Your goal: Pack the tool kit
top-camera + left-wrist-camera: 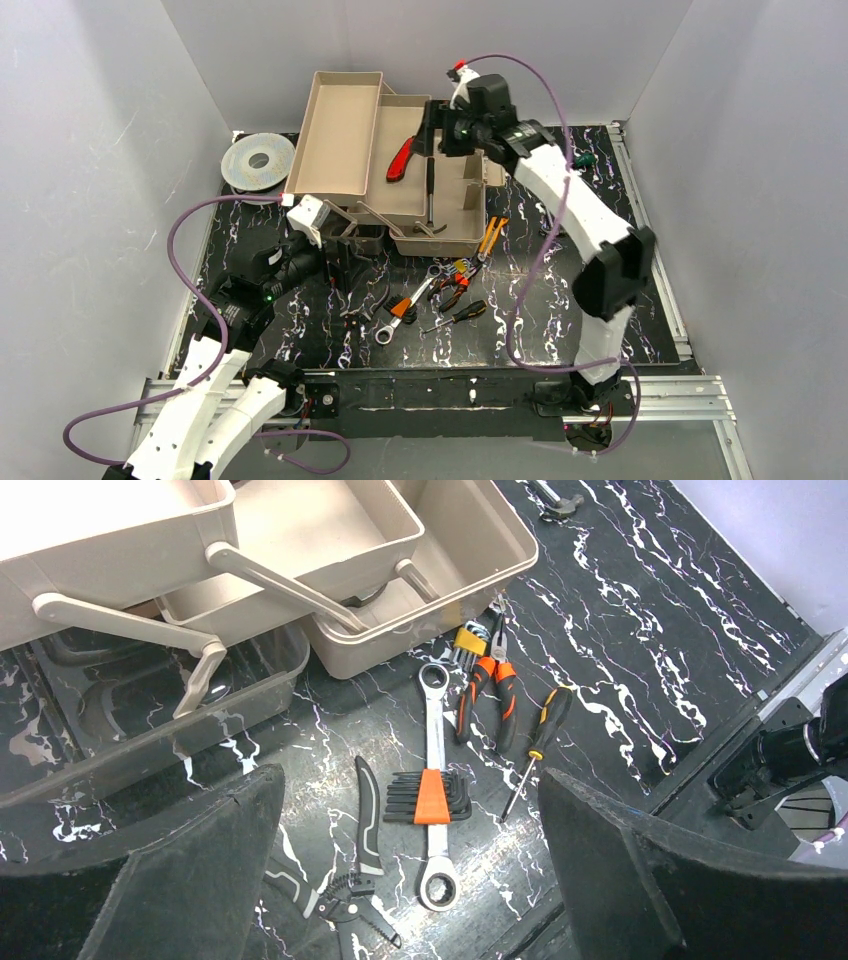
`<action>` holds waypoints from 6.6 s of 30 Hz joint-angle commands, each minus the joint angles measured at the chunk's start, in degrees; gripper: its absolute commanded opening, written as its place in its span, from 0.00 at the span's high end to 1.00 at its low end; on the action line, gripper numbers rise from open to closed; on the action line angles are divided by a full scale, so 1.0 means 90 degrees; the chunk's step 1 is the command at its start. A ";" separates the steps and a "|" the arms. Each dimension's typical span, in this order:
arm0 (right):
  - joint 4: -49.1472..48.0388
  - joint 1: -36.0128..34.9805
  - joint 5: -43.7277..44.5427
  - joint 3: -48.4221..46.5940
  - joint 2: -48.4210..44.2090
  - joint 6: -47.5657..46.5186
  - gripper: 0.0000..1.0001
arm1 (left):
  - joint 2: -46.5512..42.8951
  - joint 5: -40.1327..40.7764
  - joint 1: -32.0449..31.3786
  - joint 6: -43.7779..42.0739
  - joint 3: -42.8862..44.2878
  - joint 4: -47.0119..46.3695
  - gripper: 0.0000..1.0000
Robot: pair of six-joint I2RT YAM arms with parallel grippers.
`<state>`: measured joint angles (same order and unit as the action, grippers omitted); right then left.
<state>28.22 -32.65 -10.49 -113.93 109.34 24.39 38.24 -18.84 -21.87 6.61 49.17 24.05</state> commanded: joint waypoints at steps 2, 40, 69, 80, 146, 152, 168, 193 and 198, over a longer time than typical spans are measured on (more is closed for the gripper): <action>-0.0741 0.0072 0.0359 0.1676 -0.2027 -0.0658 0.18 | 0.0121 0.0037 -0.0022 -0.0051 -0.0046 0.0027 0.02; -0.0828 0.0119 0.2544 0.8237 -0.6215 0.0479 0.07 | 0.0501 0.1879 -0.1931 0.1799 -0.0661 -0.0480 0.02; -0.0231 -0.1530 0.2481 0.7228 -0.3782 0.1475 0.11 | 0.0268 0.1937 -0.2038 0.2274 -0.2212 -0.1560 0.02; 0.1125 -0.1919 0.4048 0.7307 -0.3959 0.5101 0.11 | 0.0556 0.1858 -0.2042 0.2204 -0.2414 -0.1976 0.02; -0.3873 -0.1997 0.0964 0.8698 -0.6992 0.0436 0.99 | 0.2035 0.0033 -0.2580 0.3231 -0.1606 -0.4525 0.03; -0.3969 -0.1993 0.0467 0.8506 -0.6998 0.0270 0.99 | 0.2451 -0.0384 -0.2591 0.3472 -0.1434 -0.4934 0.09; -0.4314 -0.1997 0.1085 0.8187 -0.6752 0.1101 0.99 | 0.2820 -0.0894 -0.2758 0.3827 -0.1672 -0.5945 0.29; -0.2026 -0.1992 0.4437 0.8089 -0.7603 0.1532 0.21 | 0.2265 0.4065 -0.1805 0.1104 0.1559 -0.0068 1.00; -0.1573 -0.1987 0.4301 0.7921 -0.7661 0.1165 0.22 | 0.3508 0.3897 -0.0806 0.0397 0.3246 0.0457 1.00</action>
<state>10.26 -50.65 25.93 -39.41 41.23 38.19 61.91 11.87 -34.15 18.34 68.38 19.39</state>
